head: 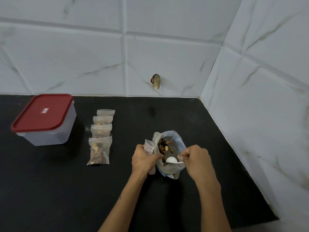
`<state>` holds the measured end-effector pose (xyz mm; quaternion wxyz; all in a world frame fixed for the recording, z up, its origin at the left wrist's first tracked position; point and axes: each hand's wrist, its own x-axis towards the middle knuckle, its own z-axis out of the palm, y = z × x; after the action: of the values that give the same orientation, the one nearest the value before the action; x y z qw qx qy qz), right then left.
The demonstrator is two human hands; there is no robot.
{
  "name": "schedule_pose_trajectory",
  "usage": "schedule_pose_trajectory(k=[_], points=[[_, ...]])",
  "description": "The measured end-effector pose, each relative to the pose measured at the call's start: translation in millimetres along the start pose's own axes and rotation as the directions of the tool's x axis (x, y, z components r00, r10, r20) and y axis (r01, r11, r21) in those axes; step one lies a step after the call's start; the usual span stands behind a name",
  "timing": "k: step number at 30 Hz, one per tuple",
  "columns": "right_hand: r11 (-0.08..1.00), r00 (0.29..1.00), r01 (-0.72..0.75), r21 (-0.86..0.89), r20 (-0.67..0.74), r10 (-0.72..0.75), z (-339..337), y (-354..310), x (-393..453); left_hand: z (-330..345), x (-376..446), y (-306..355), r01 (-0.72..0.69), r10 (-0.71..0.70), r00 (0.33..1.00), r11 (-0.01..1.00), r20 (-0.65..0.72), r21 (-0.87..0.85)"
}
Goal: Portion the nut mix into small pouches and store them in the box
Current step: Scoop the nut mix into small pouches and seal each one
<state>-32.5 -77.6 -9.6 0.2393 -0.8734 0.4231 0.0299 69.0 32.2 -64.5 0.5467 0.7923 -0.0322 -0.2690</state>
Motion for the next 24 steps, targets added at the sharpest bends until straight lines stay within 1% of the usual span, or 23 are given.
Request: schedule_pose_trajectory(k=[4,7,10,12,15,16,18,21,22,24], points=[[0.996,0.995,-0.042,-0.077,0.083,0.048,0.4,-4.3,-3.0,-0.1,-1.1,0.0,0.011,-0.011,1.000,0.999,0.005,-0.039],[0.989,0.996,-0.061,-0.132,0.061,0.070,2.0,-8.1,-5.1,2.8,-2.3,-1.6,0.021,-0.019,1.000,0.998,0.024,-0.064],[0.977,0.999,-0.041,-0.207,0.006,0.043,10.5,-15.6,-13.0,6.4,-3.8,-3.1,0.017,-0.015,0.999,0.997,0.036,-0.073],[0.978,0.999,-0.033,-0.206,0.001,0.034,17.1,-17.7,-16.2,7.5,-4.9,-4.1,0.010,-0.007,0.999,0.997,0.045,-0.075],[0.978,0.995,-0.052,-0.203,0.071,0.068,23.4,-16.5,-17.8,7.1,-6.1,-5.3,0.010,-0.005,0.998,0.997,0.060,-0.073],[0.977,0.995,-0.054,-0.206,0.073,0.070,24.4,-16.1,-17.8,6.9,-6.2,-5.7,0.012,-0.007,0.998,0.997,0.064,-0.074],[0.983,0.998,-0.058,-0.174,0.018,0.062,24.2,-16.0,-18.4,5.9,-6.8,-5.7,0.016,-0.011,0.997,0.997,0.070,-0.072],[0.988,0.993,-0.072,-0.133,-0.100,0.059,22.6,-15.8,-19.8,2.9,-6.8,-6.2,0.025,-0.019,0.997,0.997,0.080,-0.073],[0.987,0.993,-0.075,-0.142,-0.102,0.061,22.8,-15.6,-19.1,2.1,-6.9,-6.5,0.028,-0.021,0.996,0.996,0.085,-0.079],[0.982,0.995,-0.092,-0.166,-0.052,0.084,23.3,-18.0,-17.9,0.6,-7.2,-7.3,0.032,-0.024,0.995,0.995,0.094,-0.092]])
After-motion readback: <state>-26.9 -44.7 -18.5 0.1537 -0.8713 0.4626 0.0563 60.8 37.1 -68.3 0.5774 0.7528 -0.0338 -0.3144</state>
